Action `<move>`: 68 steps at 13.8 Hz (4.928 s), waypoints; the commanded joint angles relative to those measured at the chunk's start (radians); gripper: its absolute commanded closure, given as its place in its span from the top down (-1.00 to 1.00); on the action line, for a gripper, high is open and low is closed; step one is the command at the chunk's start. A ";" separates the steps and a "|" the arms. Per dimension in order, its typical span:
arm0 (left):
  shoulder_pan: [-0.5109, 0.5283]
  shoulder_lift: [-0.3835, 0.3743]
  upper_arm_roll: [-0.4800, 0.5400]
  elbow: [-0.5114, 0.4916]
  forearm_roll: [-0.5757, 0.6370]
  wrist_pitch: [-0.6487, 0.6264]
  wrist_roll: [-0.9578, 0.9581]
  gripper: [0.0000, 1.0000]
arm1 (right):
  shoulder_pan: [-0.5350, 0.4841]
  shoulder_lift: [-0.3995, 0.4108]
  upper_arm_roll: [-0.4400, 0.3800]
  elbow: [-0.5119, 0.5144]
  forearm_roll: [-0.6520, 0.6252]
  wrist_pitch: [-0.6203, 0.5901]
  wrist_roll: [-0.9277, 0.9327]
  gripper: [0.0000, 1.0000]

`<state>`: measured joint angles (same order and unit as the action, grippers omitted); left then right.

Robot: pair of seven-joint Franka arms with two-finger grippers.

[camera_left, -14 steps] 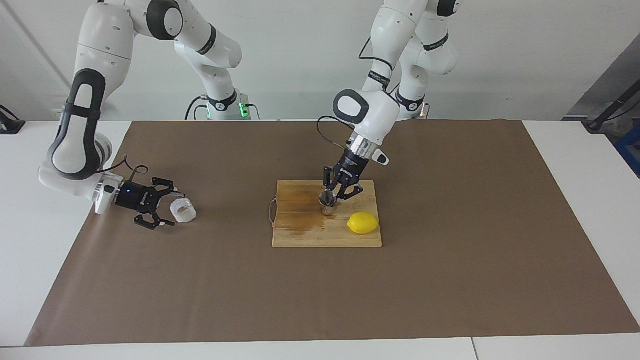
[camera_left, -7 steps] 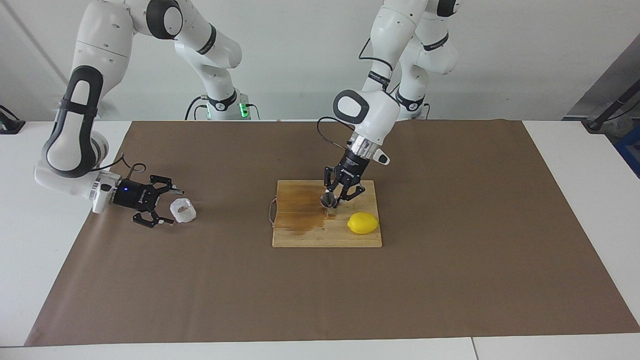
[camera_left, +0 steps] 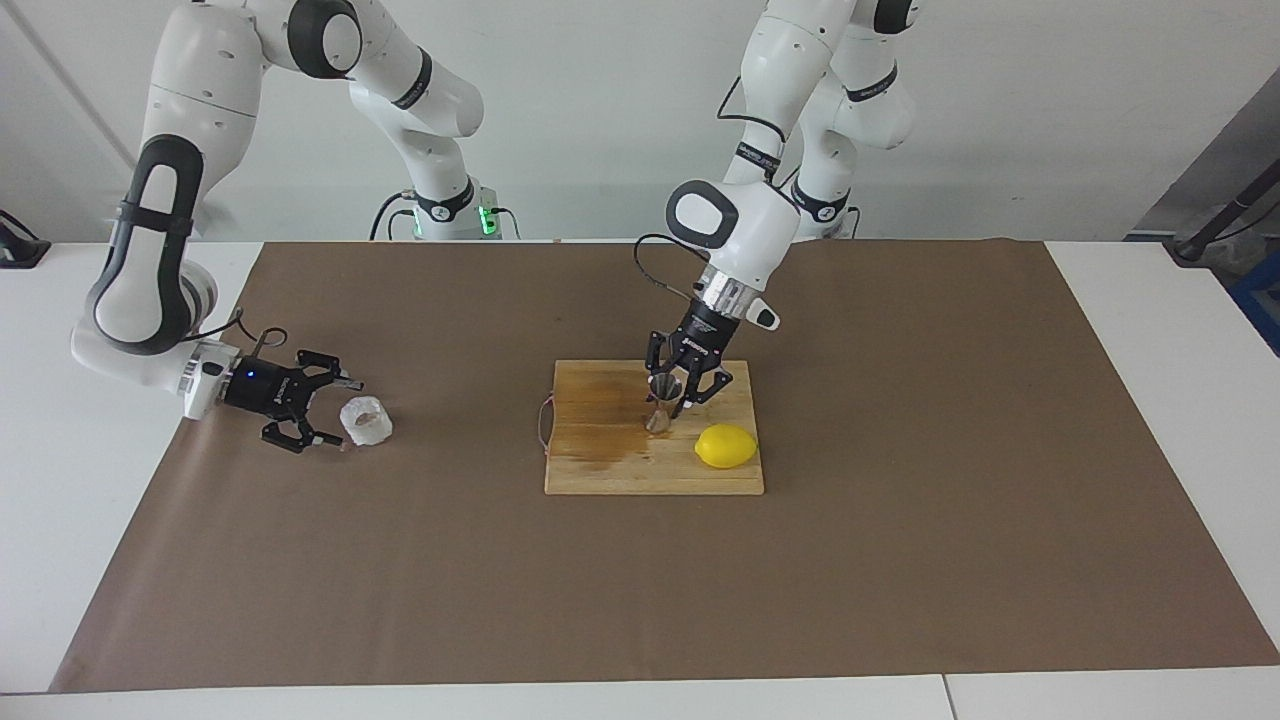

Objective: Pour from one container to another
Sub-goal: 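Set the metal cup on the board while the right gripper approaches the white cup, then release the metal cup with the left gripper while the right gripper grasps the cup, then carry the white cup over the metal cup while the left gripper withdraws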

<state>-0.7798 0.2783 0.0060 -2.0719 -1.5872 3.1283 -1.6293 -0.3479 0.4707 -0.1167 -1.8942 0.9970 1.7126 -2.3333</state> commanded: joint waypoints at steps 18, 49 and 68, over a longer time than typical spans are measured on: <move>-0.064 -0.112 0.011 0.019 -0.020 0.038 -0.006 0.64 | 0.006 -0.024 0.009 -0.054 0.043 0.012 -0.034 0.87; 0.355 -0.177 0.025 -0.010 -0.005 0.041 1.063 0.50 | 0.432 -0.274 0.052 -0.034 0.094 0.376 0.718 -0.94; 0.583 -0.163 0.025 -0.019 -0.007 0.150 1.972 0.48 | 0.774 -0.265 0.052 -0.006 -0.009 0.571 0.927 -0.95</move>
<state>-0.2213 0.1144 0.0413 -2.0922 -1.5854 3.2630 0.2473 0.4084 0.2074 -0.0621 -1.9038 1.0300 2.2681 -1.4356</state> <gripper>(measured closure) 0.256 0.511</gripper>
